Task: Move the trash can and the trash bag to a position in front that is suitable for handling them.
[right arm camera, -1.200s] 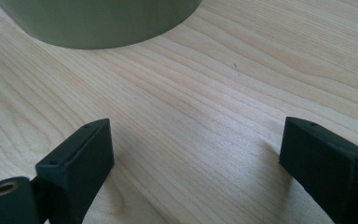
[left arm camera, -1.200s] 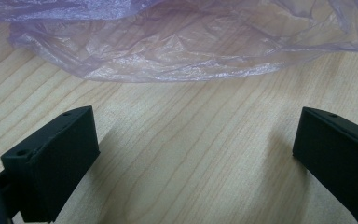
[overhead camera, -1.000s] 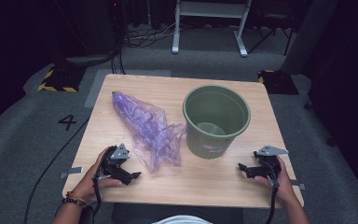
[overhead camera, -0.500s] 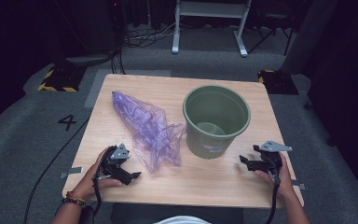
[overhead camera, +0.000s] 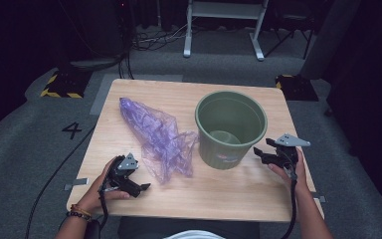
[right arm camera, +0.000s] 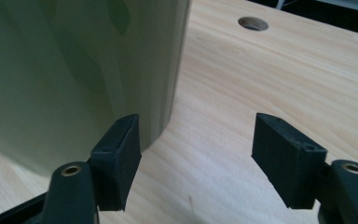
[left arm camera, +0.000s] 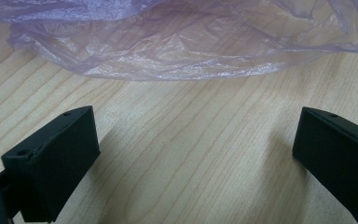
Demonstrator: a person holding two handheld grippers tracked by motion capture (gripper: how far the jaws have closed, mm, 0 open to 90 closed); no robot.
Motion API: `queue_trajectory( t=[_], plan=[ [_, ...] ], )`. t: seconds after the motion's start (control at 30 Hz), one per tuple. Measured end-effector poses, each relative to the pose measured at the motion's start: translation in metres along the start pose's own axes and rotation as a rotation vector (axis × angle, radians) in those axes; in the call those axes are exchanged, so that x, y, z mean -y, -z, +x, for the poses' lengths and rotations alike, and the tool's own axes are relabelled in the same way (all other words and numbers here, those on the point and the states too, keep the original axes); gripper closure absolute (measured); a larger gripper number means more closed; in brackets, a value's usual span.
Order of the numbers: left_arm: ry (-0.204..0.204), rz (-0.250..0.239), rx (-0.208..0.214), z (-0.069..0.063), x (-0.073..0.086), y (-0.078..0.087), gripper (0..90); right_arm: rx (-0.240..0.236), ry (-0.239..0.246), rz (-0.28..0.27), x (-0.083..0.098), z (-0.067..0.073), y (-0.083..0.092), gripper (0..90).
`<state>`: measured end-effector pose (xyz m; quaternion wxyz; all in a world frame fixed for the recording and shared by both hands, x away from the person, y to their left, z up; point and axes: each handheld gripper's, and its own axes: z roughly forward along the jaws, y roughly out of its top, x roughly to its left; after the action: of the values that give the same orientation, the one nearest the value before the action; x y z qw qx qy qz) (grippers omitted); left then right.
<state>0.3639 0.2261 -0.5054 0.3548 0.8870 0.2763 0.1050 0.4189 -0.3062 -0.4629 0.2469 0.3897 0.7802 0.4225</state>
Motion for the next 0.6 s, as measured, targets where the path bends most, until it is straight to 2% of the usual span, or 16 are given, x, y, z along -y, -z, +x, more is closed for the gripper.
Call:
queue_trajectory(
  t=[0.13, 0.17, 0.2, 0.5, 0.6],
  plan=[
    [0.0, 0.0, 0.0, 0.0, 0.0, 0.0, 0.1, -0.013, 0.004, -0.012, -0.005, 0.001, -0.007, 37.0],
    [0.0, 0.0, 0.0, 0.0, 0.0, 0.0, 0.1, -0.029, -0.005, -0.021, -0.006, 0.001, -0.009, 38.9],
    [0.0, 0.0, 0.0, 0.0, 0.0, 0.0, 0.1, -0.026, 0.009, -0.023, -0.007, 0.003, -0.01, 39.7],
    [0.005, 0.002, -0.01, 0.0, 0.0, 0.0, 0.5, -0.046, 0.008, -0.034, -0.005, 0.006, -0.012, 38.4],
    [0.023, -0.009, -0.022, 0.001, 0.0, 0.001, 1.7, -0.056, 0.008, -0.032, -0.005, 0.008, -0.013, 36.0]
  ],
)
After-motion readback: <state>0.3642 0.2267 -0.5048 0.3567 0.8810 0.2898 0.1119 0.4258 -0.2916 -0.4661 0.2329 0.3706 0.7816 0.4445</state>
